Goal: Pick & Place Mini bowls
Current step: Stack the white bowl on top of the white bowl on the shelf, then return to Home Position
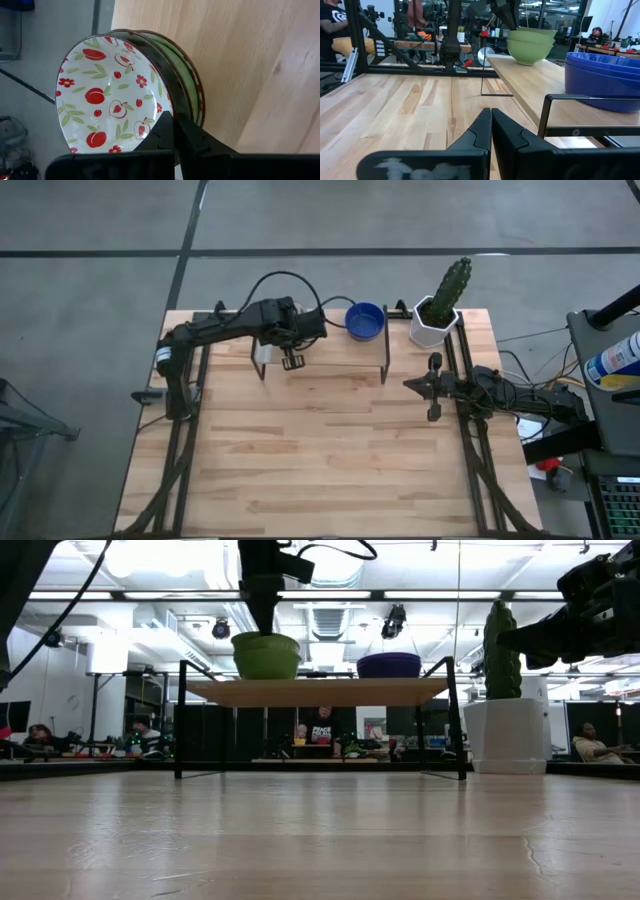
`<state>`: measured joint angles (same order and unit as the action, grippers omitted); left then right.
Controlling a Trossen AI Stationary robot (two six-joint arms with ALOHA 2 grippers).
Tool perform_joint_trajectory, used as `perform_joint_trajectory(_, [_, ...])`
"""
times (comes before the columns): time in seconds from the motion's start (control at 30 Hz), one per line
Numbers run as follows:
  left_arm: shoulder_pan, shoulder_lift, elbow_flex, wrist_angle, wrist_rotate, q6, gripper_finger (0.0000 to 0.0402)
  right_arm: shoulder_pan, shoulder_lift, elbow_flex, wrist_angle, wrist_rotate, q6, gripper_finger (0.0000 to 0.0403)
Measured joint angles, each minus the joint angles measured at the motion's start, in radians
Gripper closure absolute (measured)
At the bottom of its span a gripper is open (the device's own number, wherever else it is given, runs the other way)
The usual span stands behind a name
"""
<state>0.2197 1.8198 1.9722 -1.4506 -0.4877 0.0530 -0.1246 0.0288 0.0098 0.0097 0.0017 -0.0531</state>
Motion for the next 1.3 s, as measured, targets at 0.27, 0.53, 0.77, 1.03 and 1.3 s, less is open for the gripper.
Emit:
perform_joint_trajectory(0.27, [-0.005, 0.0, 0.0, 0.018, 0.005, -0.002, 0.04, 0.0, 0.0, 0.0, 0.0, 0.0, -0.001, 0.0394])
perform_joint_trajectory(0.53, [-0.019, 0.0, 0.0, 0.046, 0.053, -0.001, 0.0399, 0.0, 0.0, 0.0, 0.0, 0.0, -0.002, 0.0394])
perform_joint_trajectory(0.77, [-0.019, 0.0, 0.0, 0.045, 0.056, -0.002, 0.0398, 0.0, 0.0, 0.0, 0.0, 0.0, 0.0, 0.0394])
perform_joint_trajectory(1.03, [-0.02, 0.0, 0.0, 0.045, 0.053, -0.022, 0.037, 0.0, 0.0, 0.0, 0.0, 0.0, 0.0, 0.0394])
perform_joint_trajectory(1.3, [-0.024, -0.003, 0.019, 0.042, 0.053, -0.028, 0.0326, 0.0, 0.0, 0.0, 0.0, 0.0, -0.002, 0.0394])
